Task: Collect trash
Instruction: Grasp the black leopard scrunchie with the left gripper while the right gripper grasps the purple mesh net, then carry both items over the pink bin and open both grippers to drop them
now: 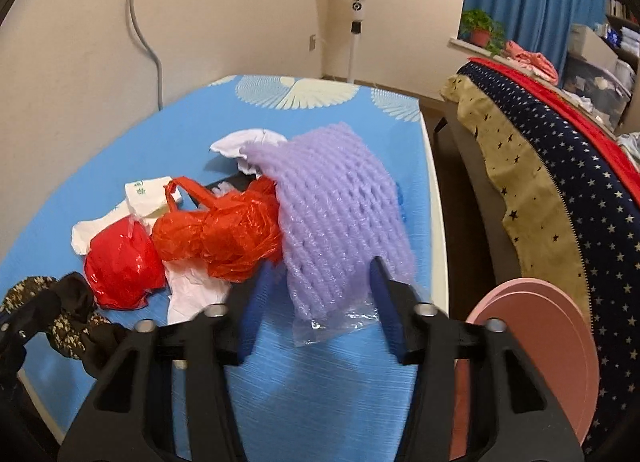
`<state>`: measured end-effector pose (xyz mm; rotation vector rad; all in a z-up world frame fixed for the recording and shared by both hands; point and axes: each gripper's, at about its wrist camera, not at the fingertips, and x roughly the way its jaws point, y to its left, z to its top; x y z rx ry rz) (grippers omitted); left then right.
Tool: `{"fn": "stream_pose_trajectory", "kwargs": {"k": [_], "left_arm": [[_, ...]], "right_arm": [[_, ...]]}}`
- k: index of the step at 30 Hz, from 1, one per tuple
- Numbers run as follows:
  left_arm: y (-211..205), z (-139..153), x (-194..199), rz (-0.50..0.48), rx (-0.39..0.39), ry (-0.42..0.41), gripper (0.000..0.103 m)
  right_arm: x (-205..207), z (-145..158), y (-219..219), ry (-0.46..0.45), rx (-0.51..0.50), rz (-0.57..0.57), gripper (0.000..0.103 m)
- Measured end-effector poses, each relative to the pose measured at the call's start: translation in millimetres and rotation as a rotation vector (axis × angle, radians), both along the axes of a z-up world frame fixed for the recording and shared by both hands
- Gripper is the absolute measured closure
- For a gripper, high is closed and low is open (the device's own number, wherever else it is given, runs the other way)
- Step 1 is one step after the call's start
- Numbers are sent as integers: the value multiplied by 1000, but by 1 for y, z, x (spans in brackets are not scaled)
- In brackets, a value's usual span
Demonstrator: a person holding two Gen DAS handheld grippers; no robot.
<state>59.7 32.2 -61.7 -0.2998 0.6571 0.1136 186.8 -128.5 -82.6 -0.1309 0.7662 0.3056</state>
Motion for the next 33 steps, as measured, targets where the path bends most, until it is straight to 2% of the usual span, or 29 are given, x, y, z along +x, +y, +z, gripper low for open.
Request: {"fn": "stream_pose_trajectory", "kwargs": {"k": [1, 4, 17, 26, 33], "left_arm": [[0, 1, 0, 0, -3, -2, 98], [-1, 4, 0, -3, -6, -12, 98], [-12, 29, -13, -45, -9, -76, 98], [-24, 45, -26, -80, 2, -105, 98], [-45, 58, -31, -120, 15, -130, 98]], "right_arm": [[-1, 1, -1, 2, 0, 0, 88], [-6, 10, -4, -21, 8, 2, 91], [-59, 70, -46, -58, 30, -43, 92], [-107, 94, -82, -60, 63, -113, 92], [-128, 108, -115, -75, 84, -180, 92]]}}
